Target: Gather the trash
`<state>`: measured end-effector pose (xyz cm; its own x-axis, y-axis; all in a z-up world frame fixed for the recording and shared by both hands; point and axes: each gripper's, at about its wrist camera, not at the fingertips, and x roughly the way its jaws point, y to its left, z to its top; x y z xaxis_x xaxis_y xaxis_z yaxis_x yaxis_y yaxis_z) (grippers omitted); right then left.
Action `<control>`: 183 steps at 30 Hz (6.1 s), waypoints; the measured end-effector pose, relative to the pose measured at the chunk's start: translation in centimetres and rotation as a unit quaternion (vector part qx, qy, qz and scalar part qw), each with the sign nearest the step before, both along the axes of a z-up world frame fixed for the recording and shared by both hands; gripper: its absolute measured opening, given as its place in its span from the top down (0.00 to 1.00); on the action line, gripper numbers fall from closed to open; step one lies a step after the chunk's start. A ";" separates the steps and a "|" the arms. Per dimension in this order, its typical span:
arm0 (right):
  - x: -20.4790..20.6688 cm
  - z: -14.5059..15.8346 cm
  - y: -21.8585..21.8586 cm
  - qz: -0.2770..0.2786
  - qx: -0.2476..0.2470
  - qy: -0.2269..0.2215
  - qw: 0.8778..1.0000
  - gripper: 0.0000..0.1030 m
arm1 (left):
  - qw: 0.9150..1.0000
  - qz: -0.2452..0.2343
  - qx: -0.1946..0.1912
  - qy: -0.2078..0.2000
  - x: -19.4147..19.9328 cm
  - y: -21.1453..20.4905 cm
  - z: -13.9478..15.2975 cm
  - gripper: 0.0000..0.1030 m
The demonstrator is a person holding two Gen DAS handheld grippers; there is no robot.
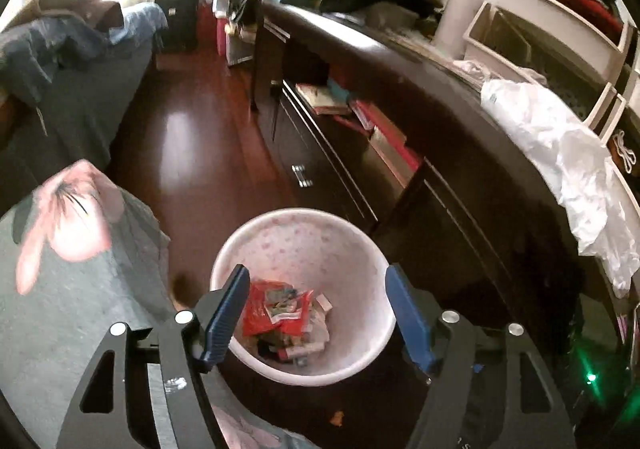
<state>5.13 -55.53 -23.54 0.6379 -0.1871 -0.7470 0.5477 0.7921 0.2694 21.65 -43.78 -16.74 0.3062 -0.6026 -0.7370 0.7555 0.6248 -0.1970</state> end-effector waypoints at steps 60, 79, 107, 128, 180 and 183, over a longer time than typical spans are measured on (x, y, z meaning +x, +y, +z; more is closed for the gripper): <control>5.6 6.1 27.1 0.289 -0.084 -0.006 0.954 0.27 | 0.923 0.373 0.095 -0.021 6.0 35.9 -5.3 0.36; 4.2 6.8 26.5 0.292 -0.075 -0.025 0.953 0.27 | 0.944 0.323 -0.013 -0.062 2.5 34.2 0.3 0.89; -3.9 3.4 5.8 0.077 -0.016 -0.028 0.997 0.27 | 0.999 0.009 -0.012 -0.048 -1.9 2.6 0.7 0.89; -4.4 1.6 3.2 0.047 0.007 -0.014 0.999 0.27 | 0.997 0.021 0.063 -0.044 -0.3 -4.3 -3.7 0.05; -8.3 18.7 30.8 0.203 -0.167 -0.192 0.946 0.03 | 0.885 0.410 -0.049 -0.215 -17.2 39.7 13.7 0.04; -9.4 19.8 32.0 0.203 -0.169 -0.213 0.941 0.03 | 0.873 0.425 -0.050 -0.235 -19.0 41.3 14.6 0.04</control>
